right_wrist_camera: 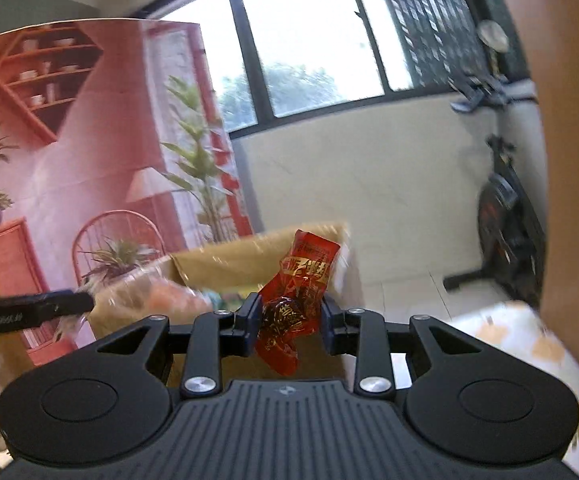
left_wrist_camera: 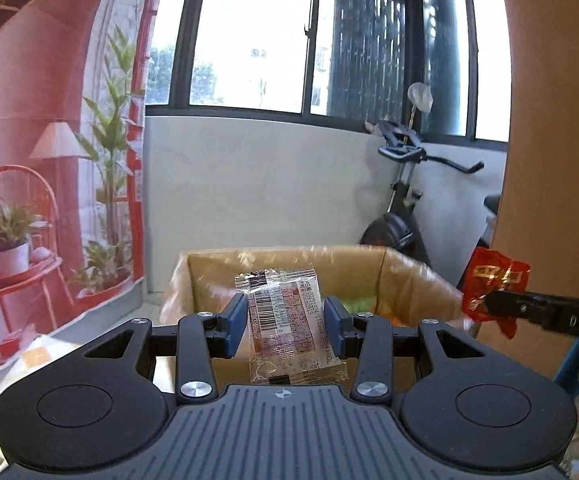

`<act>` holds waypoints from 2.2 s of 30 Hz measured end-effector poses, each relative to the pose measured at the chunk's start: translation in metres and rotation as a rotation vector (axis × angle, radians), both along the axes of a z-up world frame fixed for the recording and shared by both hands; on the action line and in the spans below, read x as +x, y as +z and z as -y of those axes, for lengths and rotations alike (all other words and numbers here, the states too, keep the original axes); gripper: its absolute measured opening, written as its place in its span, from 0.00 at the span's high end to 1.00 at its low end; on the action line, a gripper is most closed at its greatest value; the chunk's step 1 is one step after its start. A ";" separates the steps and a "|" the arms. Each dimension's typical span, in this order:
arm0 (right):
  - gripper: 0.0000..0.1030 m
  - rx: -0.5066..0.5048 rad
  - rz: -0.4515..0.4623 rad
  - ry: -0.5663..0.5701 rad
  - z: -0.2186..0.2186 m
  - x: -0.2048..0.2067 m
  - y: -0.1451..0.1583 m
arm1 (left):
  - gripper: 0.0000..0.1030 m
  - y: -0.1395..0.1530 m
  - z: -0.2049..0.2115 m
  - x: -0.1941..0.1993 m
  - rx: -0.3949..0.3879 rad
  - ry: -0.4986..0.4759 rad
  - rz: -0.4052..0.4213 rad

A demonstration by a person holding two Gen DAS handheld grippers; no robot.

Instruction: Organize snacks

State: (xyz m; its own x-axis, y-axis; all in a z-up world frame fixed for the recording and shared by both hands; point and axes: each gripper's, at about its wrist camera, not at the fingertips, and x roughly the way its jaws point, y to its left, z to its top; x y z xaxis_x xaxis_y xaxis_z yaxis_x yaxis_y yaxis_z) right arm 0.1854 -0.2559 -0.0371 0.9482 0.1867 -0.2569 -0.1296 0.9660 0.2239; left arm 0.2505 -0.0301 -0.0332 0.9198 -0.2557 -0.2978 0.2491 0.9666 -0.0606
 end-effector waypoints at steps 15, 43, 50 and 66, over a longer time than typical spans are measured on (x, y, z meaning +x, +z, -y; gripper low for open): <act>0.69 0.043 -0.146 0.093 -0.031 0.108 0.002 | 0.57 -0.011 -0.002 0.086 -0.016 -0.008 -0.148; 0.16 -0.112 -0.148 0.004 -0.053 0.091 0.032 | 0.09 0.037 -0.031 0.046 0.020 0.099 -0.182; 0.04 -0.113 -0.123 -0.042 -0.060 0.054 0.063 | 0.08 0.063 -0.045 0.008 0.004 0.145 -0.179; 0.00 -0.135 -0.188 -0.117 -0.077 -0.027 0.090 | 0.08 0.085 -0.055 -0.075 0.050 0.214 -0.130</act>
